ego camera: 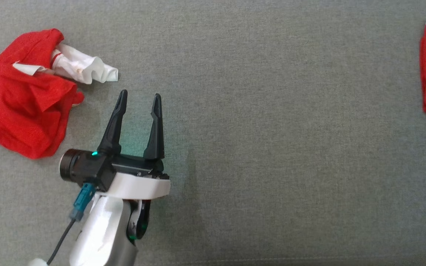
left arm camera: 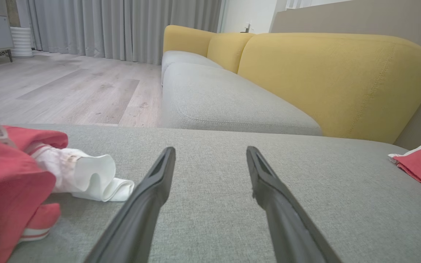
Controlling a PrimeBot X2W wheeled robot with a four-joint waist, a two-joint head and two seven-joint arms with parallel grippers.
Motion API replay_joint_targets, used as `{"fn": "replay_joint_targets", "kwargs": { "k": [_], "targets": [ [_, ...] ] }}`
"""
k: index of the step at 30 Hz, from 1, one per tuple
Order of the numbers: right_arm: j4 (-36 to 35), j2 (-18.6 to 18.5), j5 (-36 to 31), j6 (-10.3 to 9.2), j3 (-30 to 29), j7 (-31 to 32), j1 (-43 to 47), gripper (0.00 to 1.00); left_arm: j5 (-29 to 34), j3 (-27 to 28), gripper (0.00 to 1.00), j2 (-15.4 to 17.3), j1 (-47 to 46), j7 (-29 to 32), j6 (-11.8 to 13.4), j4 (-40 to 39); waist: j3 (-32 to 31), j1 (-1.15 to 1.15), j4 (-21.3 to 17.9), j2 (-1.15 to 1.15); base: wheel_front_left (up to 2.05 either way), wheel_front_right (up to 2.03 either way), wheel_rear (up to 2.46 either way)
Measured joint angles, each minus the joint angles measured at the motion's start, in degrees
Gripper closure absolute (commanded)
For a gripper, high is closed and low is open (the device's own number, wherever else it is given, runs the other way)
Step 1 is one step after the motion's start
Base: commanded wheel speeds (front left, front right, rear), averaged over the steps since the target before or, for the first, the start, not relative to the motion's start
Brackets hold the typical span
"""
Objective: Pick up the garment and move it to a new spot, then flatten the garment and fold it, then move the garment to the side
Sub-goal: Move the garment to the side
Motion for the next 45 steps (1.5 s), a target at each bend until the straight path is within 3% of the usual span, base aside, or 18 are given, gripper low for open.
{"fn": "replay_joint_targets", "kwargs": {
  "k": [17,18,19,20,32,38,45],
  "targets": [
    [1.5,0.0,-2.6,0.0,-3.1,-1.2,-2.1,1.0,0.6,0.2,0.0,0.0,-0.8,0.0,-0.1,0.4,0.3,-0.01,0.4,0.0,0.0,0.0,0.0],
    [1.5,0.0,-2.6,0.0,-3.4,-1.2,-2.2,0.89,0.8,0.2,0.0,0.0,-0.8,0.0,-0.1,0.5,0.3,-0.01,0.4,0.0,0.0,0.0,0.0],
    [1.5,0.0,-2.6,0.0,-3.9,-1.2,-2.3,0.25,0.8,0.3,0.0,0.0,-0.8,0.0,-0.1,0.5,0.2,-0.01,0.4,0.0,0.0,0.0,0.0],
    [1.4,0.3,-2.6,0.0,-4.5,-1.2,-2.6,0.0,0.8,0.3,0.0,0.0,-0.8,0.0,-0.1,0.6,0.1,0.0,0.4,0.0,0.0,0.0,0.0],
    [-8.4,7.5,-1.3,0.0,-3.6,-8.7,-2.8,0.0,0.8,1.0,0.0,0.0,-0.4,0.0,0.0,0.9,-3.9,-0.01,-0.7,0.0,0.0,0.0,0.0],
    [-17.5,15.9,2.4,0.0,0.1,-11.2,-1.9,0.0,0.8,2.0,0.0,0.0,2.1,0.0,0.0,0.7,-7.4,-0.01,-2.0,0.0,0.0,0.0,0.0],
    [-26.7,26.7,5.1,0.0,3.5,-13.6,7.5,0.0,0.8,2.5,0.0,0.0,4.0,0.0,0.0,0.4,-11.5,-0.01,-3.4,0.0,0.0,0.0,0.0]
  ]
}}
